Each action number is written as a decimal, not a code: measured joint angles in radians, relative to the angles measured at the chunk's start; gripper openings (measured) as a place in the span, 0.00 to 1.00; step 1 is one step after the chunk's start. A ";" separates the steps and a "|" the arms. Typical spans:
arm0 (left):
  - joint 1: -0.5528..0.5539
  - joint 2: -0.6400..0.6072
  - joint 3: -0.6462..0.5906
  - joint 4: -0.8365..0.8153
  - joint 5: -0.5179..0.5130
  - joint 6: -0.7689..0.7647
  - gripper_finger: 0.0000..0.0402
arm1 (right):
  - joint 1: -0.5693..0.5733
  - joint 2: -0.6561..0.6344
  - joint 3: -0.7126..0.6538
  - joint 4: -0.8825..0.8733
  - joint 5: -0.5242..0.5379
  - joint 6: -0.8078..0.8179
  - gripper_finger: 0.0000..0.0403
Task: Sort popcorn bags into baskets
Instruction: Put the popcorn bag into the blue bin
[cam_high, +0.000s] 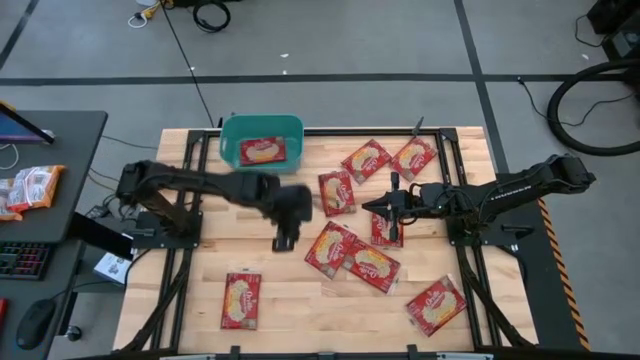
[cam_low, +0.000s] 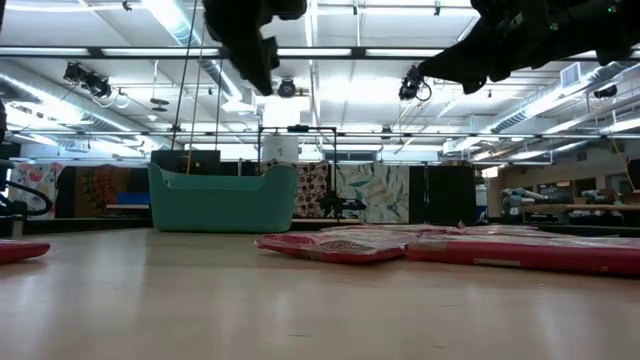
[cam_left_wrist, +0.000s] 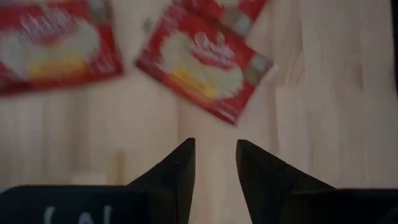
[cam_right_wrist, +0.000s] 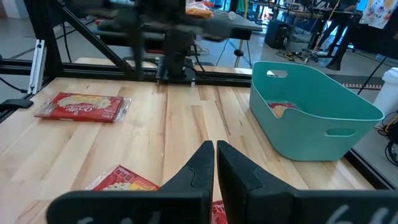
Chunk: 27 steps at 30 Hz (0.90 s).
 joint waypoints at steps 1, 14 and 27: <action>-0.027 0.003 0.000 -0.024 -0.026 -0.040 0.30 | 0.000 0.000 0.000 0.000 0.000 0.006 0.06; -0.185 0.146 0.000 -0.003 -0.221 -0.049 0.49 | -0.004 0.000 -0.001 0.053 0.002 -0.023 0.06; -0.303 0.323 0.000 0.136 -0.370 0.127 0.44 | -0.006 0.000 -0.001 0.044 0.011 -0.031 0.06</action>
